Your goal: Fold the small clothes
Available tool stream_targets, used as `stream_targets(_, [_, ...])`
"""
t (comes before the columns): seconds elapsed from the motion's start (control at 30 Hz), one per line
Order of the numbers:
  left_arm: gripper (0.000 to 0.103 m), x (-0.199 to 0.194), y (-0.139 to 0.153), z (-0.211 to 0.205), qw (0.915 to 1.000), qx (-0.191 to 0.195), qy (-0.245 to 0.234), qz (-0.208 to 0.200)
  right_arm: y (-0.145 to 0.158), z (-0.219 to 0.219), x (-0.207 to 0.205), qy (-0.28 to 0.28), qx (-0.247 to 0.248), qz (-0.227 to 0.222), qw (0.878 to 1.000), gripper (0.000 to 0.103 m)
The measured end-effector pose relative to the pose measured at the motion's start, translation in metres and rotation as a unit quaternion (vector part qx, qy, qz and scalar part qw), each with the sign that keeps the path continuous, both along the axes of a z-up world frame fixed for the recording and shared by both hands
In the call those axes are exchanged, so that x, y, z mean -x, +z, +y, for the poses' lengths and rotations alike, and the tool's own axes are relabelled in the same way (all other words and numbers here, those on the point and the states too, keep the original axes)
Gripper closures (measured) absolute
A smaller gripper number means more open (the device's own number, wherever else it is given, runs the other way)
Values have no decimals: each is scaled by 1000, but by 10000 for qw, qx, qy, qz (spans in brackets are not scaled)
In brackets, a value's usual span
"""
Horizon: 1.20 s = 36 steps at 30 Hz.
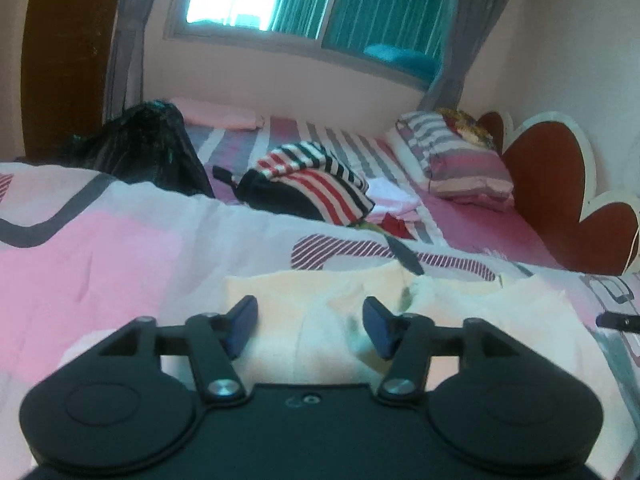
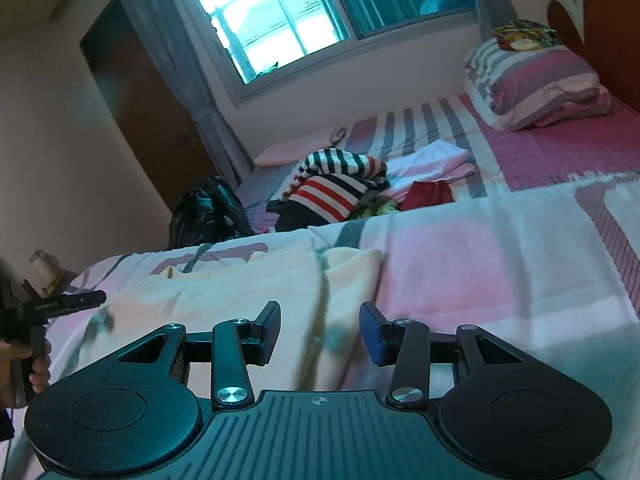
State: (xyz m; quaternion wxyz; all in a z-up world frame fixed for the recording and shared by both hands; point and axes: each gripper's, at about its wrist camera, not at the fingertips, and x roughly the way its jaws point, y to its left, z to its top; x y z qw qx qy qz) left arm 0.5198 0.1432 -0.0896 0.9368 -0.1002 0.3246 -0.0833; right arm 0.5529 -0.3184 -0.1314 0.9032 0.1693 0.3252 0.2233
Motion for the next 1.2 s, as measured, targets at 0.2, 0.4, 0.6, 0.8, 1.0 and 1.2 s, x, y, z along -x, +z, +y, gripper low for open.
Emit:
stream_targets(0.2, [69,-23,-13,-10,9963,-64,-612,602,-8,33,-24,106,394,142,9991,59])
stream_targets(0.4, [97,-22,-14,-20,9955,-251,-772,487,-20,61,-26,353,845,124,9957,101])
stream_targets(0.6, [97,11,-7,-7,9976,117,35,-684,-4,53,-3,-13,875,-606,9943,102])
stream_targets(0.8, [97,-6,-27,-19,9995,-273,133,-1,-28,57,-18,-135,1014,32,9947,102])
stream_targets(1.0, [97,-5,-14,-28,9977,-643,-140,-158,-16,49,-5,-247,859,-261,9957,102])
stream_targets(1.2, [73,-16,-21,-27,9970,-707,-65,308,-26,48,-13,-456,922,187,9945,101])
